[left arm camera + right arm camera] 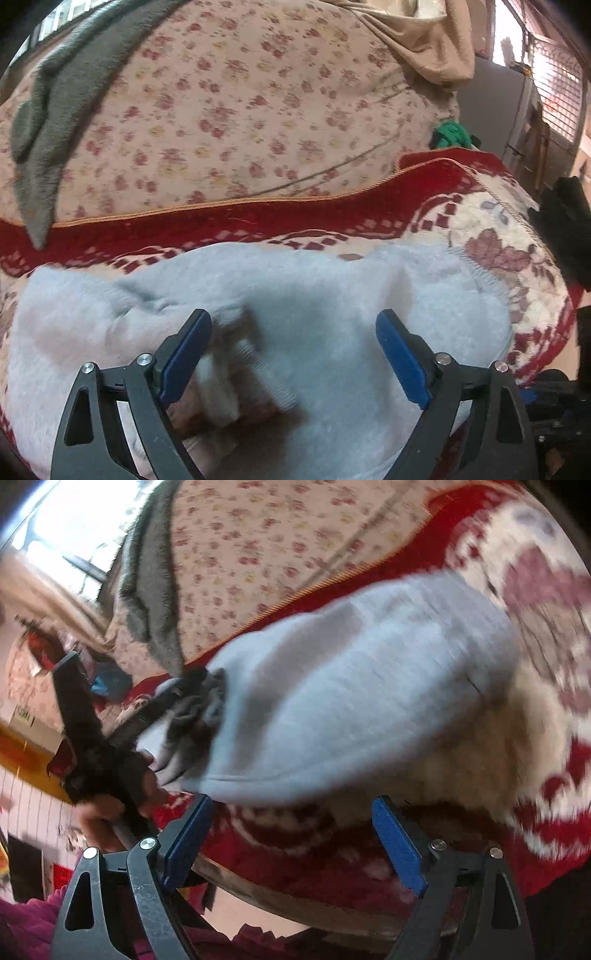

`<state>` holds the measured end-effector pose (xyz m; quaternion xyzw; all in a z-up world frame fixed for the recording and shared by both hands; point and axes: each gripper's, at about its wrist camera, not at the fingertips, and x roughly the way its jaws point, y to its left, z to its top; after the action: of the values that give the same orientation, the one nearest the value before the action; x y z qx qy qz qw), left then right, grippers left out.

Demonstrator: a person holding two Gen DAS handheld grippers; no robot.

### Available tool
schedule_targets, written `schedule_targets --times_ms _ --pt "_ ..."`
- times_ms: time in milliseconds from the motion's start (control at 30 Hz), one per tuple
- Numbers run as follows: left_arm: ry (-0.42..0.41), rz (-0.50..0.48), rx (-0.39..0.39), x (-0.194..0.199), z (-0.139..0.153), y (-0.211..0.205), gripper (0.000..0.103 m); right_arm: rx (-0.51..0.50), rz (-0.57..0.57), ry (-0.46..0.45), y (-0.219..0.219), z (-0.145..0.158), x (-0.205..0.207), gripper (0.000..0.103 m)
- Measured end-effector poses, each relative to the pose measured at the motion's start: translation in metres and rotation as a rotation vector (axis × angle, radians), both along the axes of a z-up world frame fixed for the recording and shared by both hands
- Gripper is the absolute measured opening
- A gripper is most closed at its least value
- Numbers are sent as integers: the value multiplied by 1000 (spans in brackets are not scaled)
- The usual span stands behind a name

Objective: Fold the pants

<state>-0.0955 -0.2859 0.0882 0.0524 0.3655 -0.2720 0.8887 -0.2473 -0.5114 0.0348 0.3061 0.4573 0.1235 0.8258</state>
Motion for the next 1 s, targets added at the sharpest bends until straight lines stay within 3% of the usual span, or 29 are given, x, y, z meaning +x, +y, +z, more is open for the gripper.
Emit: schedule_targets --times_ms 167,400,533,733,1000 --pt "28 -119 1 10 2 -28 91 139 -120 -21 -23 -18 -2 94" --pt "78 -292 62 34 1 -77 92 166 -208 -38 -37 -35 12 95" --pt "95 -412 134 46 -7 -107 92 166 -189 -84 -36 -36 18 96" --pt "157 -591 180 65 -24 -146 92 69 -105 -172 -25 -37 22 97" --pt "327 -769 268 86 -65 -193 92 129 -104 -214 -28 -42 33 100"
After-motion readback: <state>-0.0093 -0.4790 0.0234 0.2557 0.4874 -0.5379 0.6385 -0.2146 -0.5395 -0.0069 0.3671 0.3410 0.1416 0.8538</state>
